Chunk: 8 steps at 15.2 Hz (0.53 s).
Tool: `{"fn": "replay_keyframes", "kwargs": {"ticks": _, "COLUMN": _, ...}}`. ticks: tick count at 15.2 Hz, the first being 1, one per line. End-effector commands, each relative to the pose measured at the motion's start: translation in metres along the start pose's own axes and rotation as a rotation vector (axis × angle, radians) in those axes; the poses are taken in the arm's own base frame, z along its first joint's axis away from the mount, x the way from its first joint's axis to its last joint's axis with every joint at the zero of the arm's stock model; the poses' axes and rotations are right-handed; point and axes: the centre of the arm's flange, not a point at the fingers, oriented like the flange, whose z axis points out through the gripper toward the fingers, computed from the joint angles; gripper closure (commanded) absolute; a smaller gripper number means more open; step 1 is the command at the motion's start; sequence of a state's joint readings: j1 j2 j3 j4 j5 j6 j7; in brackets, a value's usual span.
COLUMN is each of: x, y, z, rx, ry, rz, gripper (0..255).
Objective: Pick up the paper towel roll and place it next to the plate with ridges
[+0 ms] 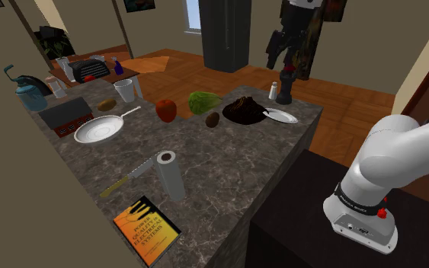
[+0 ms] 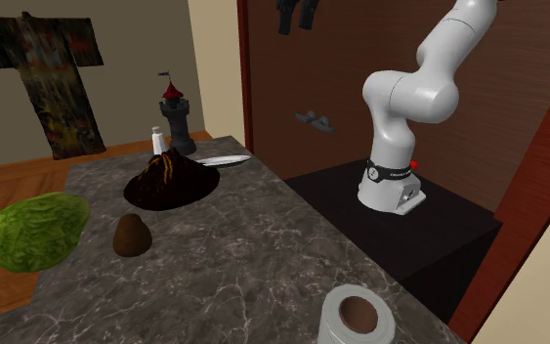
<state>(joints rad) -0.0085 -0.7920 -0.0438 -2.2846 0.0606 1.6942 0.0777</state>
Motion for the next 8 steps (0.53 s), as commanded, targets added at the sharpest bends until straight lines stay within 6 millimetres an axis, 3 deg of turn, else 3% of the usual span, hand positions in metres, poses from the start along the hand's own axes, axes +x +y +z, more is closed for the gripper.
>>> {"fn": "replay_keyframes", "kwargs": {"ticks": 1, "x": 0.000, "y": 0.000, "z": 0.000, "rx": 0.000, "ry": 0.000, "rz": 0.000, "gripper": 0}}
{"fn": "replay_keyframes", "kwargs": {"ticks": 8, "x": 0.022, "y": -0.079, "z": 0.049, "rx": -0.011, "ry": -0.046, "rz": -0.002, "gripper": 0}}
